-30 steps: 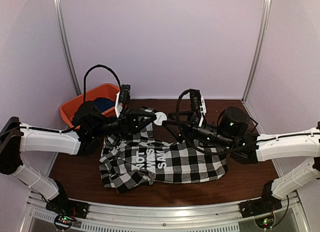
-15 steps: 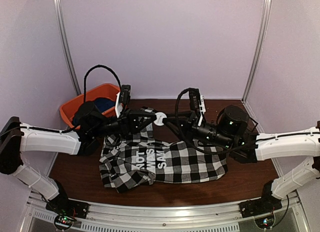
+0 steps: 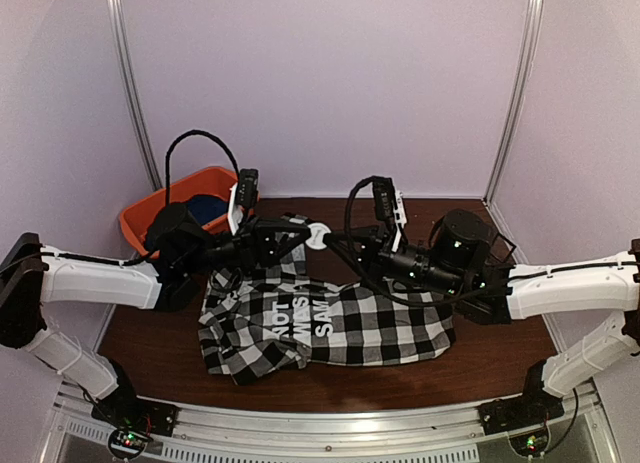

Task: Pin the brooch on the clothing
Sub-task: Pass from the left arm to the right, then open the brooch.

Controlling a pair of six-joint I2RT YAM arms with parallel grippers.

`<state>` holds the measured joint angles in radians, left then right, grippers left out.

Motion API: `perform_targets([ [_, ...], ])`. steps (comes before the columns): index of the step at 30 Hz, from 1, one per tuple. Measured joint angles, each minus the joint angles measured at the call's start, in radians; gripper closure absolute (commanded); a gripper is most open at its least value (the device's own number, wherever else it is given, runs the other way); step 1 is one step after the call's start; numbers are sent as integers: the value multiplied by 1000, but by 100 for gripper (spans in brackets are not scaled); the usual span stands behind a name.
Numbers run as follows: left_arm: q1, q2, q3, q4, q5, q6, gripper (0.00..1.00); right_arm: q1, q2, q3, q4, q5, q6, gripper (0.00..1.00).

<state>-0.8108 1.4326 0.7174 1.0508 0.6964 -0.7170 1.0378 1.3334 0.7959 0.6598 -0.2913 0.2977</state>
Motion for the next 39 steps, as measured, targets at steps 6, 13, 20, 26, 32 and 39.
perform_targets([
  [6, 3, 0, -2, 3, 4, -1, 68, 0, 1, 11, -21, -1, -2, 100],
  [13, 4, -3, -2, -42, 8, 41, 39, 0, -70, 94, -326, 12, -45, 100],
  [20, 4, -35, 74, -298, 14, 211, 30, 0, -203, 175, -662, 10, -90, 100],
  [26, 1, -58, 161, -520, 3, 392, 19, -1, -228, 193, -877, -68, -107, 100],
  [32, -48, -50, 206, -706, 2, 549, 17, -13, -220, 155, -921, -189, -57, 100],
  [39, -135, -30, 235, -827, 25, 681, 23, -39, -201, 89, -894, -315, 23, 100],
])
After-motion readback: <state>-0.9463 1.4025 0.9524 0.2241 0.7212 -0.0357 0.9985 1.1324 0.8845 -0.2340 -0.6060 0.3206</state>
